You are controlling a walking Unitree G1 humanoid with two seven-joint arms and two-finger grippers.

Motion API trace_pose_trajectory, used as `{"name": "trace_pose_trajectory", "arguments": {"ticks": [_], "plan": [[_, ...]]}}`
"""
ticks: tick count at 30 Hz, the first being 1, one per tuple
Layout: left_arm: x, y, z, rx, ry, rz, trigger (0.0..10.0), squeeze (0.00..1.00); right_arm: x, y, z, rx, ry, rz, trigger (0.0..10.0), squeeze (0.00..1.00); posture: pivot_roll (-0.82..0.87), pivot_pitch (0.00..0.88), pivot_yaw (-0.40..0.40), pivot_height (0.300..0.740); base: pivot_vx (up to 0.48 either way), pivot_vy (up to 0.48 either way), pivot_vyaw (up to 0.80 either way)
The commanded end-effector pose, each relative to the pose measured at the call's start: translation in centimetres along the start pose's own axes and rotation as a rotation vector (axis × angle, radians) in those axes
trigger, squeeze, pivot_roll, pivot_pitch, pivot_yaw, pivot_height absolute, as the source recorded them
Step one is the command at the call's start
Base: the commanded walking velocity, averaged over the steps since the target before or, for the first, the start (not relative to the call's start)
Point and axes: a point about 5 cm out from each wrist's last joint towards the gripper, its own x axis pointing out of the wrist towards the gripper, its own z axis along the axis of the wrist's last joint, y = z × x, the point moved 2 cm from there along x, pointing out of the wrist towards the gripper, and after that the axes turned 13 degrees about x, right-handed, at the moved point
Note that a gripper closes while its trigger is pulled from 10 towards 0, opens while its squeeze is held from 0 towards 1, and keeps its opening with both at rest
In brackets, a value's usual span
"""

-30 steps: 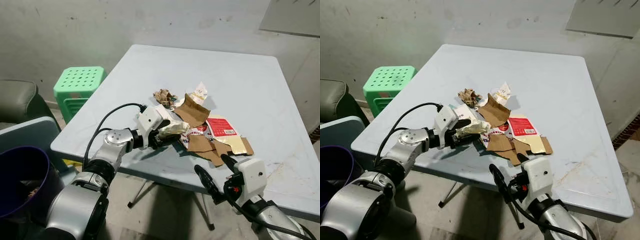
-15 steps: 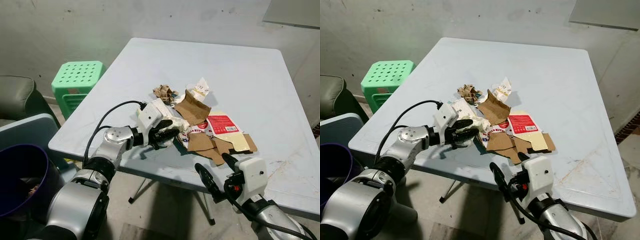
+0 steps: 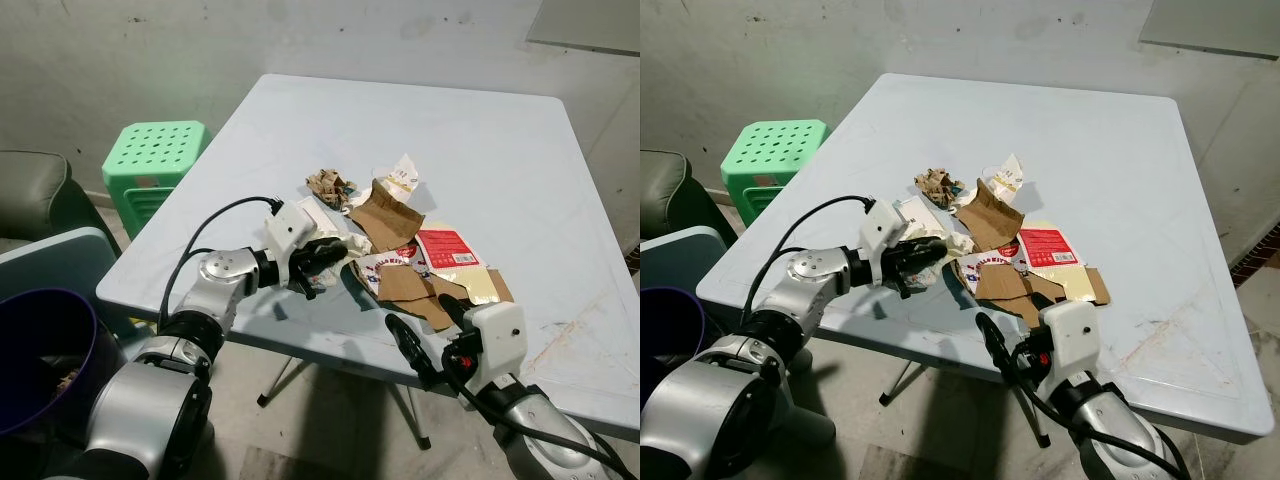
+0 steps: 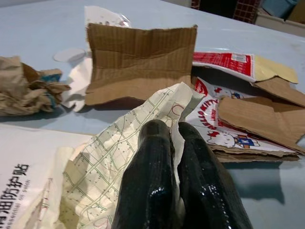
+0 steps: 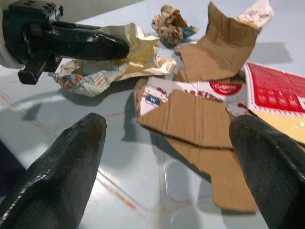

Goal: Picking trash to rubbish bin

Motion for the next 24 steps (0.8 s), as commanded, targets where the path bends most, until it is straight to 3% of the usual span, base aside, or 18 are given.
{"name": "trace_pose_trajectory", "arguments": {"ticks": [1, 11, 12, 13, 14, 19, 20, 24], "plan": [[-0.1, 0.7, 0.8, 0.026, -0.014, 0.007, 0.0, 0.00, 0.1, 0.0, -0.1, -0.002, 0.000, 0.006, 10.0, 0.00, -0.21, 0.090, 0.047, 0.740, 0.000, 0.000, 0.00], [-0.7, 2.0, 1.7, 0.025, -0.069, 0.078, 0.0, 0.00, 1.8, -0.9, 0.1, 0.000, -0.038, -0.007, 10.0, 0.00, -0.16, 0.016, 0.034, 0.740, 0.000, 0.000, 0.00], [-0.9, 2.2, 1.9, 0.024, -0.081, 0.103, 2.1, 0.00, 2.3, -1.3, 0.4, 0.004, -0.056, -0.020, 10.0, 0.00, -0.15, 0.005, 0.028, 0.740, 0.000, 0.000, 0.00], [-0.9, 2.2, 1.9, 0.024, -0.081, 0.103, 2.1, 0.00, 2.3, -1.3, 0.4, 0.004, -0.056, -0.020, 10.0, 0.00, -0.15, 0.005, 0.028, 0.740, 0.000, 0.000, 0.00], [-1.2, 2.6, 2.1, 0.026, -0.101, 0.139, 9.8, 0.00, 2.8, -1.8, 0.7, 0.000, -0.078, -0.040, 10.0, 0.00, -0.14, 0.000, 0.025, 0.740, 0.000, 0.000, 0.00], [-1.9, 3.2, 2.3, 0.005, -0.140, 0.226, 10.0, 0.00, 3.8, -2.4, 1.2, -0.015, -0.114, -0.066, 10.0, 0.00, -0.11, 0.000, 0.017, 0.740, 0.000, 0.000, 0.00], [-2.5, 3.6, 2.2, -0.029, -0.169, 0.294, 10.0, 0.00, 4.3, -2.7, 1.4, -0.016, -0.136, -0.090, 10.0, 0.00, -0.09, 0.000, 0.009, 0.740, 0.000, 0.000, 0.00], [-3.3, 3.9, 2.0, -0.058, -0.188, 0.386, 10.0, 0.00, 4.9, -3.1, 1.7, -0.015, -0.158, -0.117, 10.0, 0.00, -0.08, 0.000, 0.002, 0.740, 0.000, 0.000, 0.00]]}}
